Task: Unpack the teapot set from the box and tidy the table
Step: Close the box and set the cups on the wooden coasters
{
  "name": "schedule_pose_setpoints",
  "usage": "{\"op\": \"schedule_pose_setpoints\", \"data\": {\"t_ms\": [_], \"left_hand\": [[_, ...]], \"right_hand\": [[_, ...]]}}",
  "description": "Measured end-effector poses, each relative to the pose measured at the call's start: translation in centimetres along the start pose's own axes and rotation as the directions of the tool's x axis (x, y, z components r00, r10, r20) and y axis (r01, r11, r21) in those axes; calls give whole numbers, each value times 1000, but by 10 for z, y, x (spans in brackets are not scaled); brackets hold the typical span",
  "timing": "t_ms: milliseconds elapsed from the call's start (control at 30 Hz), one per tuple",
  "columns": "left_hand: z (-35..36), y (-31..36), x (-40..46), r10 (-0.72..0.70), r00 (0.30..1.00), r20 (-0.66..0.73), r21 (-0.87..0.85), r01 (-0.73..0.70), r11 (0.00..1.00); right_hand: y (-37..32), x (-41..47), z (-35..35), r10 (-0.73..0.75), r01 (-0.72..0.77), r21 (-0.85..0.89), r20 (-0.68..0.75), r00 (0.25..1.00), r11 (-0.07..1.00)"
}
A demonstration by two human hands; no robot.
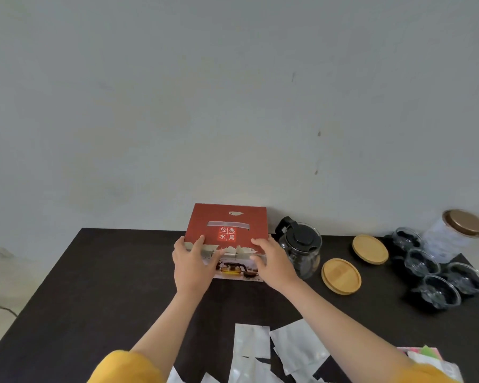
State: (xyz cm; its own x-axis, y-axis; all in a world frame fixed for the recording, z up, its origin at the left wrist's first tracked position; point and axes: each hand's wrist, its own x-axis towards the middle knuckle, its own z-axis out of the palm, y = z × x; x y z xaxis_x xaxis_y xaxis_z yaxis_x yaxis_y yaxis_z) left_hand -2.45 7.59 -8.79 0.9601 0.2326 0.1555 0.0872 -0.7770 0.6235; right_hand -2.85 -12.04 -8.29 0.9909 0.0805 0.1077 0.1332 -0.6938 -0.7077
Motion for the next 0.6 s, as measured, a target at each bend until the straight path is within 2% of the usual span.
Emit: {"op": "schedule_pose_setpoints", "data": {"t_ms": [267,400,500,600], "left_hand": [[27,-1,5,-33,995,-92,-24,31,999],[29,0,6,-28,995,-91,77,35,996],[27,9,4,-53,997,-62,217,65,974],[27,23,-10,-82,994,-73,220,96,971]], "right_hand": [[13,8,5,-6,6,-156,2,1000,988],[7,5,8,-15,16,-279,6,1000,960],[0,2,3,16,-1,-290,48,999,957],[2,-13,-5,6,15,-257,82,997,966]]}}
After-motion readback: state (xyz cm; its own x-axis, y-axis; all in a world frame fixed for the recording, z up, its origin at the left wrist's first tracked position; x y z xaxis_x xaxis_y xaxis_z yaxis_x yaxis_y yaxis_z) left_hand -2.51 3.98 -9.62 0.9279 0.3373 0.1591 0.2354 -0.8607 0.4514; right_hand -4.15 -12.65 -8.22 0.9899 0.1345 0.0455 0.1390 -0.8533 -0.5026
